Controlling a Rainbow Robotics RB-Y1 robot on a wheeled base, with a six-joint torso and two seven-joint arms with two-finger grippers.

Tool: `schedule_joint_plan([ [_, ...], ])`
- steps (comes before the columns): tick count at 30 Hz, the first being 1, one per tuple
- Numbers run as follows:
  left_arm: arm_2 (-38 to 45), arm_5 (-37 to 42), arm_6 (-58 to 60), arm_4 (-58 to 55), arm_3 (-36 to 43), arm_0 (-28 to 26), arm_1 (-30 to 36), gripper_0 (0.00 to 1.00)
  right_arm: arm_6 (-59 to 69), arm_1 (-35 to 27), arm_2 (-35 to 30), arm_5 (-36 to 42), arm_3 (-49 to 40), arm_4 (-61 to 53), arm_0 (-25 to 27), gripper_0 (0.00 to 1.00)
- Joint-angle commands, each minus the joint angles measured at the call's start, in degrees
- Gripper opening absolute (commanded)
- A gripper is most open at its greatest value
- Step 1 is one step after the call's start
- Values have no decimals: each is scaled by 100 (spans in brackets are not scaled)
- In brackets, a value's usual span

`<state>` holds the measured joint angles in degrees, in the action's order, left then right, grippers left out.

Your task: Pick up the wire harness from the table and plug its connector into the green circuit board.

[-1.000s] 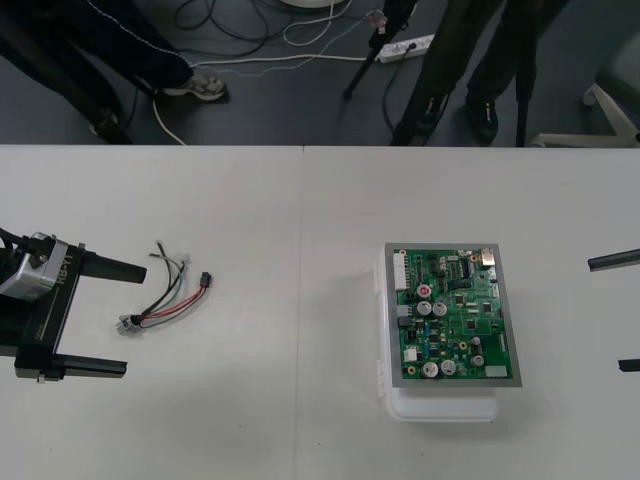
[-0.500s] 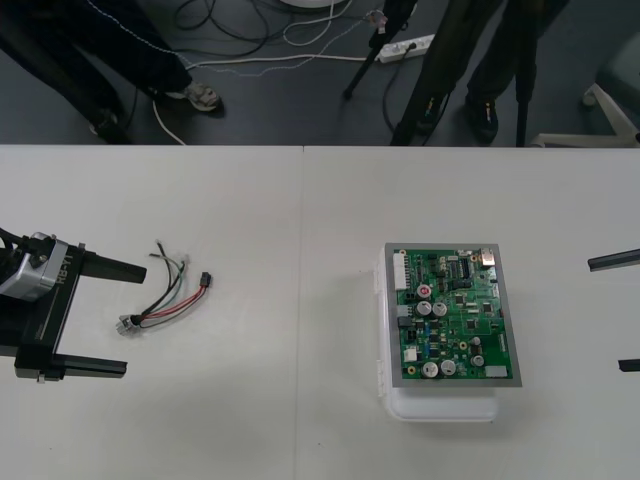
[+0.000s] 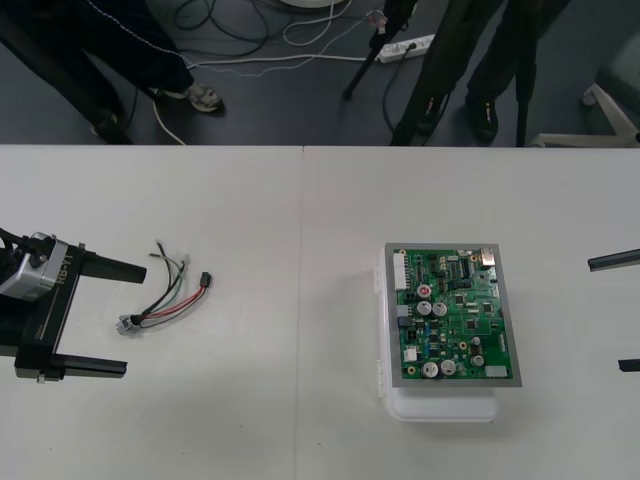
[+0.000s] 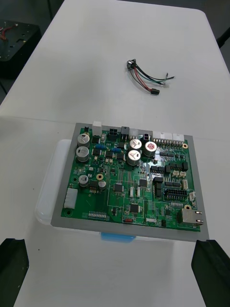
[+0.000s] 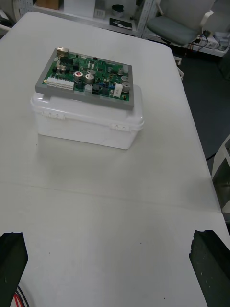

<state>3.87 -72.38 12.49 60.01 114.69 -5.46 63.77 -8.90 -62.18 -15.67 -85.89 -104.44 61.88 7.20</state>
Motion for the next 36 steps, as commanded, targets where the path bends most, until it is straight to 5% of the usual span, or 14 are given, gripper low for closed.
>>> schedule_joint_plan([
  [1,158,207,192,2,141,-43,232,100,160,-242,47,-51,-50,17,36,100],
  [36,-35,172,201,45,71,-272,-5,100,160,-242,47,-51,-50,17,36,100],
])
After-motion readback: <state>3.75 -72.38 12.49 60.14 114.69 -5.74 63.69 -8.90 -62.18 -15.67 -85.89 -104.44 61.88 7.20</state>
